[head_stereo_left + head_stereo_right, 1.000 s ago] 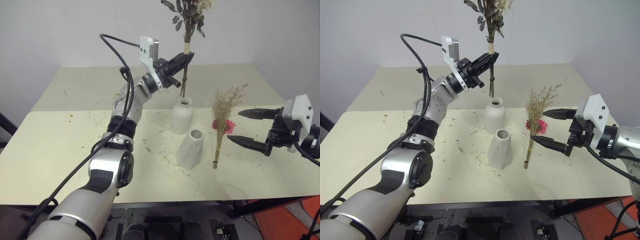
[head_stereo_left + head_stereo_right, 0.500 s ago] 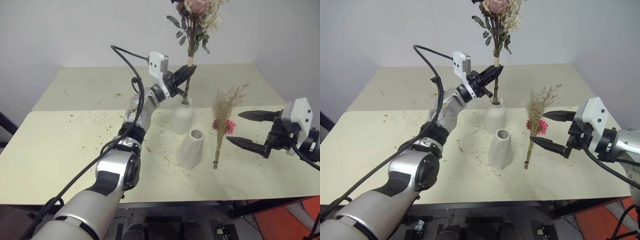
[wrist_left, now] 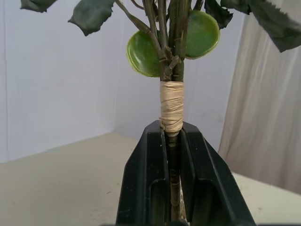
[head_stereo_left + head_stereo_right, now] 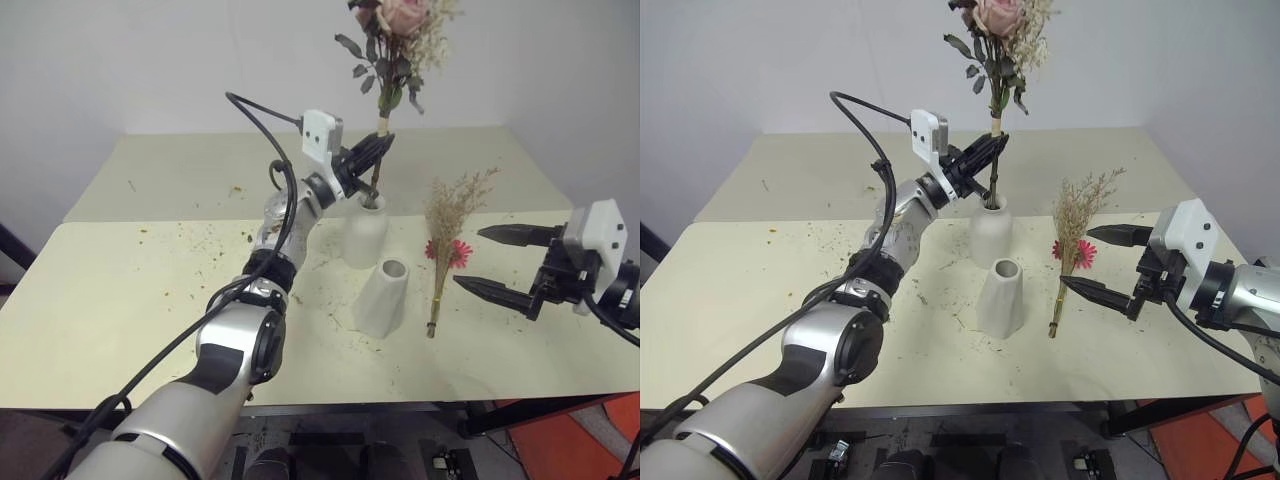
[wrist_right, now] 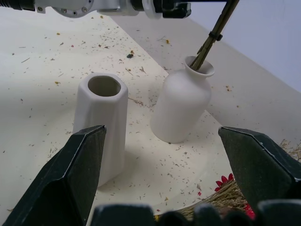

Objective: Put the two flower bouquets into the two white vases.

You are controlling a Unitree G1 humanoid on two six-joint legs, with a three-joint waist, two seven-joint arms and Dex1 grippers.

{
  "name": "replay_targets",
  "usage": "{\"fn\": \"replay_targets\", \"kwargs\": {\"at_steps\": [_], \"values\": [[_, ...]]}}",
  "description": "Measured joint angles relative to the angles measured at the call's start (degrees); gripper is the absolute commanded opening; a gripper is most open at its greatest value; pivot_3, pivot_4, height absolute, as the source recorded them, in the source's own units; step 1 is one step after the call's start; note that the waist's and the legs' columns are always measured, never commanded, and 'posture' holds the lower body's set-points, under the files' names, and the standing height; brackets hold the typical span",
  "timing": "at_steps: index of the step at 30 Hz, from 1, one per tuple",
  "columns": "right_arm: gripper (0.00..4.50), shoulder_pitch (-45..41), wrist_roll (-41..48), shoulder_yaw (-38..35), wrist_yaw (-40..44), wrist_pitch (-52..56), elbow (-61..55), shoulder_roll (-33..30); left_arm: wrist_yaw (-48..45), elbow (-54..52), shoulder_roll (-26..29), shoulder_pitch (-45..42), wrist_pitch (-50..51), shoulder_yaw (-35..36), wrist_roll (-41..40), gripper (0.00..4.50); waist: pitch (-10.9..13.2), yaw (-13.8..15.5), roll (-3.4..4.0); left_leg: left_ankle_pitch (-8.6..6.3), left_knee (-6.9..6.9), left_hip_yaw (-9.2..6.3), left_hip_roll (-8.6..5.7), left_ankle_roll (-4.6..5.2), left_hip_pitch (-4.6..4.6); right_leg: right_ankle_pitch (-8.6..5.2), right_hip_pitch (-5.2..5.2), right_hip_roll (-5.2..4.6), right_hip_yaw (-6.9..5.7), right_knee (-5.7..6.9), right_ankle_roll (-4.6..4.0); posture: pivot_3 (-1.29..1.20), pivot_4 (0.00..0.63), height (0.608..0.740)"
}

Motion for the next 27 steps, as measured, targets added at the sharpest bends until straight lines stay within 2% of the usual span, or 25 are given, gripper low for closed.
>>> {"fn": "replay_targets", "kwargs": {"at_steps": [5, 13, 18, 19, 23, 27], "values": [[4.50, 0.0, 0.0, 0.0, 0.0, 0.0, 0.0, 0.0, 0.1, 1.3, -0.2, 1.8, -0.2, -0.8, 1.1, 0.11, 0.0, 0.0, 0.00, 0.00, 0.00, 0.00, 0.00, 0.00, 0.00, 0.00, 0.00, 0.00, 0.00, 0.00, 0.00, 0.00, 0.150, 0.740], [4.50, -0.1, 0.0, 0.0, 0.0, 0.0, 0.1, 0.3, -0.4, 0.2, 0.4, 3.6, 1.9, -2.2, 2.6, 2.72, 0.0, -0.1, 0.00, 0.00, 0.00, 0.00, 0.00, 0.01, 0.01, 0.00, 0.00, 0.00, 0.00, 0.02, 0.00, 0.00, 0.150, 0.740], [4.50, -1.2, -0.1, 0.6, 0.1, 0.0, 0.6, 0.3, -1.9, -6.5, 2.7, 6.5, 5.9, -3.9, 2.9, 4.34, 0.0, -0.2, 0.02, 0.00, 0.00, 0.00, 0.01, 0.00, 0.03, 0.00, 0.00, 0.01, 0.02, 0.03, 0.00, 0.00, 0.150, 0.740], [4.50, -1.5, -0.1, 0.9, 0.2, 0.0, 1.0, 0.3, -2.4, -8.9, 3.7, 7.6, 7.4, -4.4, 2.9, 4.47, 0.0, -0.2, 0.03, 0.00, 0.00, -0.01, 0.02, 0.00, 0.04, 0.00, 0.00, 0.02, 0.02, 0.03, 0.00, 0.00, 0.150, 0.740], [4.50, -2.8, -0.2, 1.8, 0.3, 0.0, 2.4, 0.3, -5.3, -20.6, 9.3, 14.3, 15.2, -7.1, 2.9, 4.47, -0.1, -0.5, 0.18, 0.00, -0.01, -0.02, 0.08, 0.01, 0.05, 0.00, -0.01, 0.08, 0.05, 0.08, -0.01, 0.00, 0.150, 0.740], [4.50, -4.0, -1.0, 3.9, -0.2, 1.2, 4.0, 0.1, -11.5, -35.0, 17.9, 21.7, 26.0, -8.8, 0.4, 4.47, -0.1, -0.5, 0.20, 0.00, 0.00, -0.02, 0.14, 0.01, 0.04, 0.01, -0.02, 0.12, 0.05, 0.11, -0.01, 0.00, 0.150, 0.740]]}}
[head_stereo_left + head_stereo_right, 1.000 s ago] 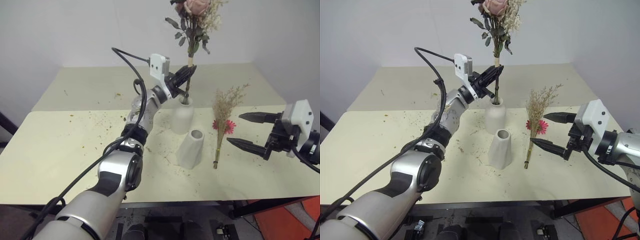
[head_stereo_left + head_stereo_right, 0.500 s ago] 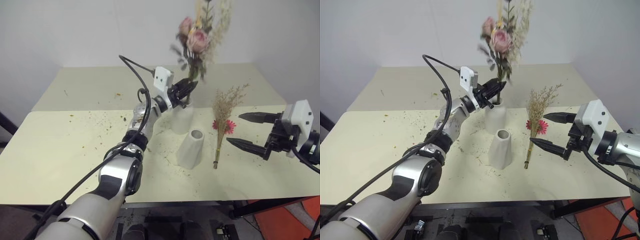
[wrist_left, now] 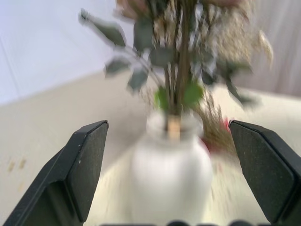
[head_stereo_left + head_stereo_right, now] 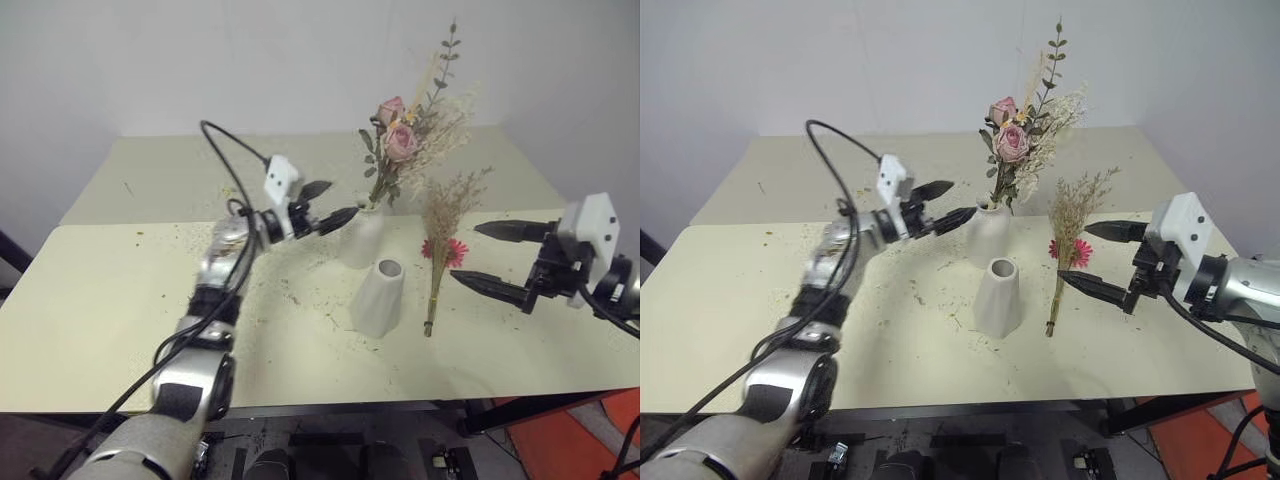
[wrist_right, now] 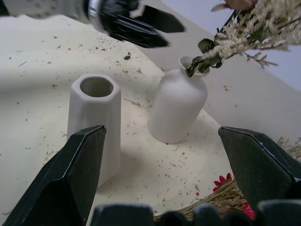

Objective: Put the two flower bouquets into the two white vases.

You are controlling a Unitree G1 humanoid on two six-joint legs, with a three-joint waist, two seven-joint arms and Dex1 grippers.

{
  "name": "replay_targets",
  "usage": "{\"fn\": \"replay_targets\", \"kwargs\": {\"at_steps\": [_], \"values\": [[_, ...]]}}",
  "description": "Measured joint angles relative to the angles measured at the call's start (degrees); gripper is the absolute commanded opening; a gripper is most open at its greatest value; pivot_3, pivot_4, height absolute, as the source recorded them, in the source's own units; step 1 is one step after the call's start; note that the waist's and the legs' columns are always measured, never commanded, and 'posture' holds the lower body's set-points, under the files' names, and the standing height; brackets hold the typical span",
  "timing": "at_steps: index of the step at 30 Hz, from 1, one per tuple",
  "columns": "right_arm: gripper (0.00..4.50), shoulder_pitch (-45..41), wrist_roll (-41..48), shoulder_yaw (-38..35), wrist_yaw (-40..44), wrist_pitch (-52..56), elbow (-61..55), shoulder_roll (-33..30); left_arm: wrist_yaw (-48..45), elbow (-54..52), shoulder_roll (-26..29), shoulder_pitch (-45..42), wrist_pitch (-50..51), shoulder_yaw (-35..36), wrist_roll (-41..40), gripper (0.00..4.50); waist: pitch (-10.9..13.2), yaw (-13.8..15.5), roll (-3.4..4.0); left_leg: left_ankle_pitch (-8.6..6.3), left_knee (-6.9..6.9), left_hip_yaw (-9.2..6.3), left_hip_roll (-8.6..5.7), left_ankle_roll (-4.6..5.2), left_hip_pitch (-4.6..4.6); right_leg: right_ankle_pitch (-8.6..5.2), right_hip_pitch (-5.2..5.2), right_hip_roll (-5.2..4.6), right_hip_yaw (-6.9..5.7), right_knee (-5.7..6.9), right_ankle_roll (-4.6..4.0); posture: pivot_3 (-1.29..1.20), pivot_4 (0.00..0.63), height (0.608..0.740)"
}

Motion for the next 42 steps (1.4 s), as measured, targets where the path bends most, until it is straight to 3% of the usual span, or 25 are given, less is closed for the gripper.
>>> {"fn": "replay_targets", "kwargs": {"at_steps": [7, 12, 15, 18, 24, 31, 37, 42], "values": [[4.50, -8.5, -0.9, 6.3, -6.6, 15.1, 5.9, -1.0, -14.5, -17.9, 12.9, 4.7, 10.1, 0.0, -9.4, 4.47, 0.0, 0.3, 0.07, 0.00, 0.01, 0.00, 0.02, -0.01, 0.01, 0.00, -0.01, 0.00, -0.02, -0.08, -0.02, 0.00, 0.150, 0.740], [4.50, -23.0, 2.1, 9.7, -14.1, 37.2, 11.6, 1.8, -23.5, -22.2, 20.3, 6.4, 13.0, 0.0, -13.9, 4.47, -0.1, -0.4, 0.12, 0.00, 0.00, 0.00, 0.10, 0.00, 0.03, 0.02, -0.03, 0.08, 0.01, -0.10, -0.09, 0.00, 0.150, 0.740], [4.50, -32.8, 0.9, 16.2, -17.8, 52.4, 18.8, 2.5, -29.1, -23.2, 24.6, 6.9, 13.7, -0.2, -15.8, 4.47, -0.1, -0.8, 0.14, -0.01, -0.03, 0.00, 0.15, 0.01, 0.01, 0.01, -0.08, 0.14, 0.00, -0.12, -0.14, 0.00, 0.150, 0.740], [4.50, -37.8, -0.3, 22.3, -18.6, 60.3, 25.1, 2.9, -33.1, -23.3, 27.4, 6.9, 14.3, -0.1, -17.5, 4.47, -0.1, -0.7, 0.14, -0.03, -0.05, -0.02, 0.16, 0.04, -0.07, -0.01, -0.10, 0.14, -0.06, -0.07, -0.16, 0.00, 0.150, 0.740], [4.50, -44.2, -3.8, 31.7, -17.9, 62.3, 35.3, 6.7, -36.1, -25.3, 31.7, 6.4, 15.3, -0.1, -23.1, 4.47, -0.1, -1.3, 0.14, -0.15, -0.03, 0.00, 0.15, 0.25, -0.12, -0.01, -0.16, 0.14, -0.02, -0.10, -0.15, 0.00, 0.150, 0.740], [4.50, -47.0, -9.4, 40.0, -16.6, 57.9, 44.4, 13.9, -36.2, -26.9, 32.1, 6.3, 15.3, -0.4, -24.6, 4.47, -0.1, -1.6, 0.15, -0.15, -0.02, 0.00, 0.16, 0.25, -0.08, -0.01, -0.18, 0.17, 0.00, -0.01, -0.15, 0.00, 0.150, 0.740], [2.51, -47.3, -14.8, 41.6, -15.9, 50.4, 47.8, 16.0, -35.8, -29.1, 33.1, 8.6, 15.9, 0.5, -24.7, 4.50, -0.1, -1.6, 0.16, -0.15, -0.02, -0.01, 0.16, 0.25, -0.08, 0.00, -0.21, 0.18, 0.00, -0.01, -0.15, 0.00, 0.150, 0.740], [0.73, -45.2, -17.0, 37.0, -17.6, 46.9, 48.9, 16.2, -35.3, -30.3, 33.9, 9.3, 16.8, 1.7, -24.9, 4.50, -0.1, -1.5, 0.16, -0.14, -0.02, 0.00, 0.16, 0.25, -0.07, 0.00, -0.20, 0.17, 0.00, 0.01, -0.15, 0.00, 0.150, 0.740]]}}
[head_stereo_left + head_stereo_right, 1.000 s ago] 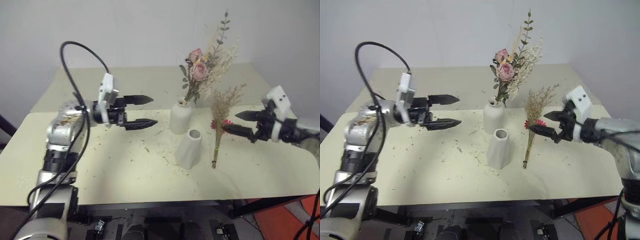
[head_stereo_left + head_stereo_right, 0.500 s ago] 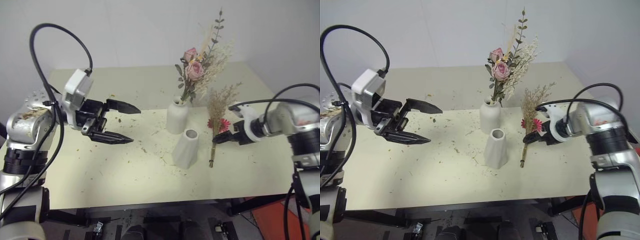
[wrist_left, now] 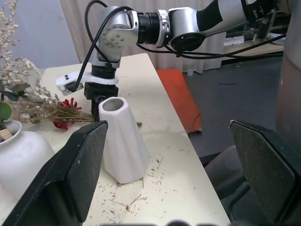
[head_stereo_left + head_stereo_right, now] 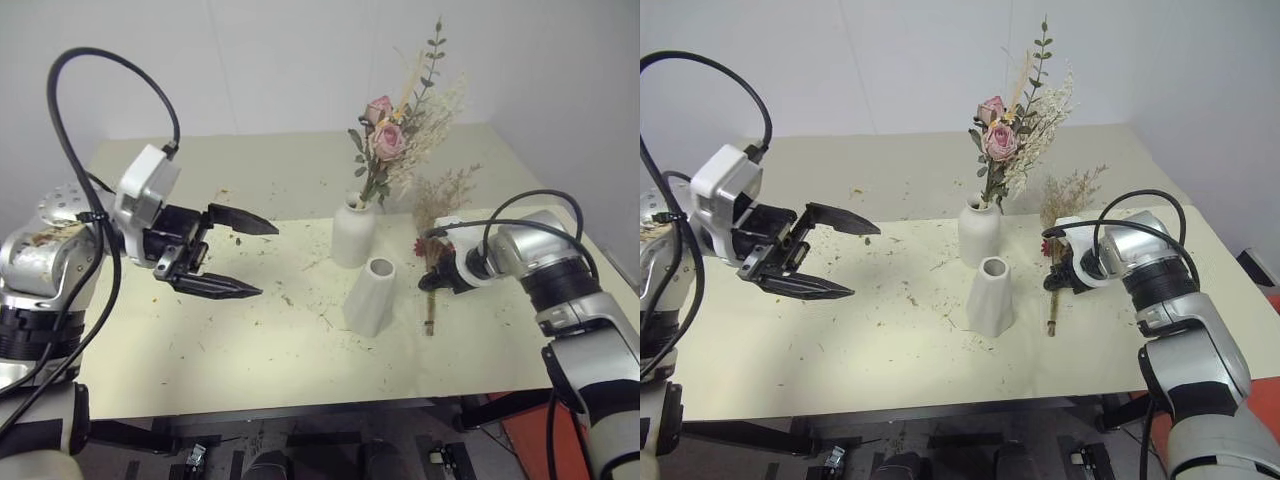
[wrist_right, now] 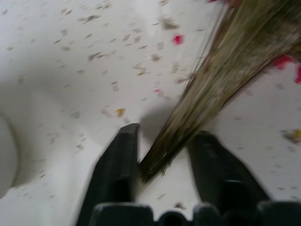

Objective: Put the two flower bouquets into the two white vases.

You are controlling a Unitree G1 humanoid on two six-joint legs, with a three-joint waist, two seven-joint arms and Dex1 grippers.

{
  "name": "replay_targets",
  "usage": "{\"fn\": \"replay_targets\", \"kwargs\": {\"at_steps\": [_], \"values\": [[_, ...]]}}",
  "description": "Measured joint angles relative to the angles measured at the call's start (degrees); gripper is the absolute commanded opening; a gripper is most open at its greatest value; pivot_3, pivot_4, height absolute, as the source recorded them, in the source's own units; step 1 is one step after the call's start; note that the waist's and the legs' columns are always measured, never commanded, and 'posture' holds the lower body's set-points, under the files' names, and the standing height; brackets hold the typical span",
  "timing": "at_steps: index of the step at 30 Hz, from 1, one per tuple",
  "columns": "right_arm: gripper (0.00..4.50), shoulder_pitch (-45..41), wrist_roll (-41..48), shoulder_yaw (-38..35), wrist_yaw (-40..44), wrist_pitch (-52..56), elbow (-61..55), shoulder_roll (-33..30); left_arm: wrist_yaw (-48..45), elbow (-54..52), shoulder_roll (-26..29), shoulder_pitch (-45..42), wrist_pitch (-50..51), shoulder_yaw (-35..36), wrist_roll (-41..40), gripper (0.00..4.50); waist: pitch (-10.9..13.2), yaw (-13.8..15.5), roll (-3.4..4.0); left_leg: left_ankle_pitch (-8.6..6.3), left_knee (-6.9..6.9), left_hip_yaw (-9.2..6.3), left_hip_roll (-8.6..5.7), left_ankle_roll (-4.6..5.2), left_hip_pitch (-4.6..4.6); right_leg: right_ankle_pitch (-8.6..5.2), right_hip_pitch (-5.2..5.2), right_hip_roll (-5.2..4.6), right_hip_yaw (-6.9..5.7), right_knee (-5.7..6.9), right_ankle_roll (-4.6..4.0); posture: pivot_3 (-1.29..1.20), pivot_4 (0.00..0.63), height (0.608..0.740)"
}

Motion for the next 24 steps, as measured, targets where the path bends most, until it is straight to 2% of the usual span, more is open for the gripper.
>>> {"fn": "replay_targets", "kwargs": {"at_steps": [2, 10, 13, 15, 19, 24], "values": [[0.01, 0.9, -0.3, -3.4, -1.6, -0.2, -0.1, 0.2, 0.3, -0.3, 0.0, 0.2, 0.3, 0.0, -0.1, 4.50, 0.0, 0.0, 0.00, 0.00, -0.01, -0.01, 0.00, 0.00, -0.01, 0.00, 0.00, 0.01, 0.00, -0.01, 0.00, 0.00, 0.150, 0.740], [0.01, 9.0, -0.1, -30.0, -16.1, 0.4, -6.0, 1.0, 0.2, -0.4, -0.1, 1.3, 1.1, -0.1, -0.1, 4.50, 0.0, 0.3, 0.00, 0.00, -0.03, 0.01, 0.00, 0.00, -0.04, 0.00, -0.01, -0.01, 0.00, -0.03, 0.00, 0.00, 0.150, 0.740], [0.01, 16.6, 0.4, -39.3, -19.1, -2.6, -16.6, 2.1, -0.1, 0.6, -0.6, 0.9, 1.1, -0.4, 0.0, 4.50, 0.0, 0.4, 0.01, -0.01, -0.05, 0.00, 0.00, 0.02, -0.03, 0.00, 0.03, 0.00, 0.00, -0.05, 0.00, 0.00, 0.150, 0.740], [0.01, 20.8, 1.8, -46.6, -21.8, -7.6, -24.3, 6.4, -0.5, 1.8, -0.8, 0.3, 1.1, -0.6, 0.1, 4.50, 0.0, 0.2, 0.01, -0.01, -0.04, 0.02, 0.00, 0.02, -0.02, 0.00, 0.02, 0.00, 0.04, 0.00, 0.01, 0.00, 0.150, 0.740], [0.01, 25.1, 8.2, -53.6, -19.0, -16.2, -36.8, 9.9, -0.7, 2.9, -1.3, -1.2, 1.0, -1.7, 0.1, 4.50, -0.1, -0.2, 0.15, -0.02, -0.05, 0.05, 0.02, 0.03, 0.05, 0.00, 0.01, 0.03, 0.12, 0.04, 0.01, 0.00, 0.150, 0.740], [0.01, 27.0, 18.7, -52.2, -9.5, -21.1, -49.5, 10.5, -0.8, 4.5, -1.5, -1.9, 0.8, -4.5, 0.0, 4.50, -0.1, -0.6, 0.17, -0.02, -0.03, 0.04, 0.04, 0.03, 0.06, 0.00, 0.05, 0.05, 0.11, 0.04, 0.01, 0.00, 0.150, 0.740]]}}
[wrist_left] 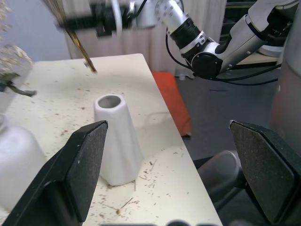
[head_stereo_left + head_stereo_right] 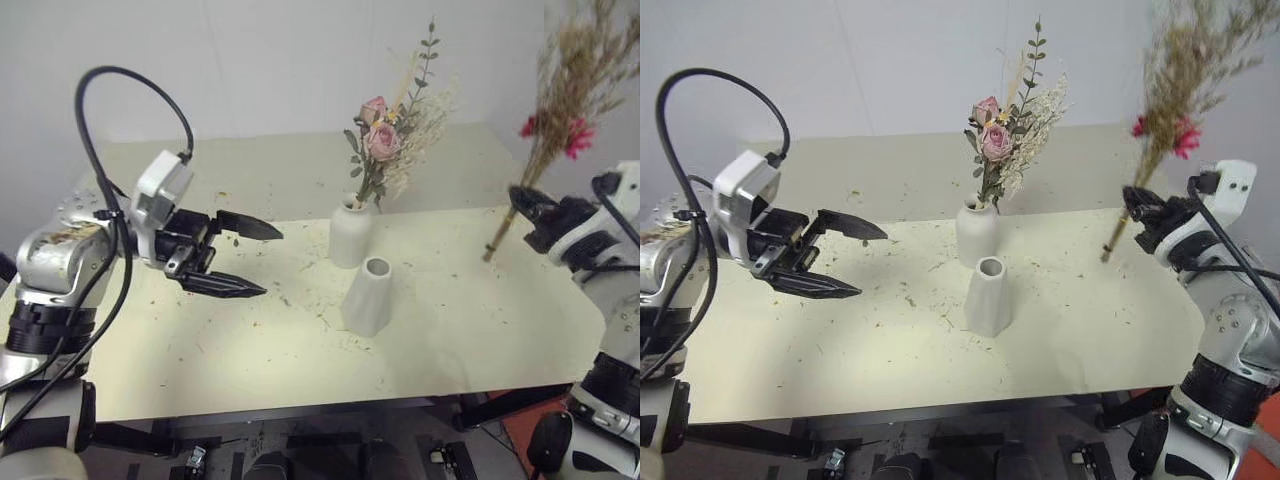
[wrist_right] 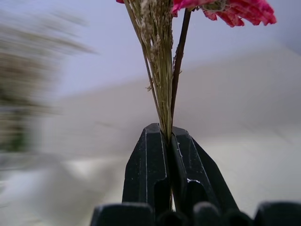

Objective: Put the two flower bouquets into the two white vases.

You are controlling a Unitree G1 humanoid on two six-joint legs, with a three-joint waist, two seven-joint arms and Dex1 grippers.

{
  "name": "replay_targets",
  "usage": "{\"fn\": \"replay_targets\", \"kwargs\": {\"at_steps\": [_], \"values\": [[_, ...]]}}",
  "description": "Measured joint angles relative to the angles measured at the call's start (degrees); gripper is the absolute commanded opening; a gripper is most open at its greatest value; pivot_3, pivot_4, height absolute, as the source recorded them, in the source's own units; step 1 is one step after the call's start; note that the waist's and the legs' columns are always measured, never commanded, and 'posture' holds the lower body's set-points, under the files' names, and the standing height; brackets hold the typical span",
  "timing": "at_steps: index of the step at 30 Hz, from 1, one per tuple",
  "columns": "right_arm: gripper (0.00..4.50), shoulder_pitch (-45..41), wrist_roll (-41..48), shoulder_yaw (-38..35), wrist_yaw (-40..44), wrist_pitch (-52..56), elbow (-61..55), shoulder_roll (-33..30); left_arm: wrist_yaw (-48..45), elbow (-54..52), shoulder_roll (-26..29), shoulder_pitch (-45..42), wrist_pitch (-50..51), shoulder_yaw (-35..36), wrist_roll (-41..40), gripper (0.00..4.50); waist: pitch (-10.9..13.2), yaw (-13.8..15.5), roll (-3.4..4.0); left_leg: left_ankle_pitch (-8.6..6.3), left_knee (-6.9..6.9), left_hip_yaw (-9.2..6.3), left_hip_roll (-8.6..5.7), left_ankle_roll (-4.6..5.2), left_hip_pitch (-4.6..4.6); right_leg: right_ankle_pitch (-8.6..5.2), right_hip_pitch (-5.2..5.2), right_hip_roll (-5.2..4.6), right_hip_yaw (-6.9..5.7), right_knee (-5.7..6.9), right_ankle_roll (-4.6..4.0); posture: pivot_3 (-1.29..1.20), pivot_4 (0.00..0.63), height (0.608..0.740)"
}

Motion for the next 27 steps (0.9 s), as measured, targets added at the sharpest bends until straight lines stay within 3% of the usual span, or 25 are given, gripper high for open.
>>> {"fn": "replay_targets", "kwargs": {"at_steps": [4, 12, 27], "values": [[0.01, -0.6, 6.8, 3.8, 4.2, -2.0, -4.3, 0.3, 0.0, 0.6, 0.3, -0.9, -0.3, -0.6, -0.2, 4.50, 0.0, 0.0, 0.00, 0.00, 0.00, -0.02, 0.00, 0.00, 0.01, 0.00, 0.02, 0.00, -0.02, -0.02, 0.00, 0.00, 0.150, 0.740], [0.01, -5.8, 14.8, 11.7, 3.5, -3.3, -6.8, 3.6, 0.0, 1.0, 0.9, -0.8, -0.4, -1.0, -1.3, 4.50, 0.0, 0.1, 0.00, 0.00, 0.01, -0.07, -0.01, 0.00, -0.02, 0.00, 0.00, -0.02, -0.08, -0.05, 0.00, 0.00, 0.150, 0.740], [0.01, -0.6, 16.0, 18.4, 3.3, -5.1, -2.7, 4.4, 0.0, -0.5, 1.1, 1.5, 0.0, 1.1, -1.2, 4.50, 0.0, 0.7, 0.00, 0.00, 0.00, -0.06, -0.01, 0.00, -0.02, 0.00, -0.01, -0.01, -0.08, -0.04, -0.01, 0.00, 0.150, 0.740]]}}
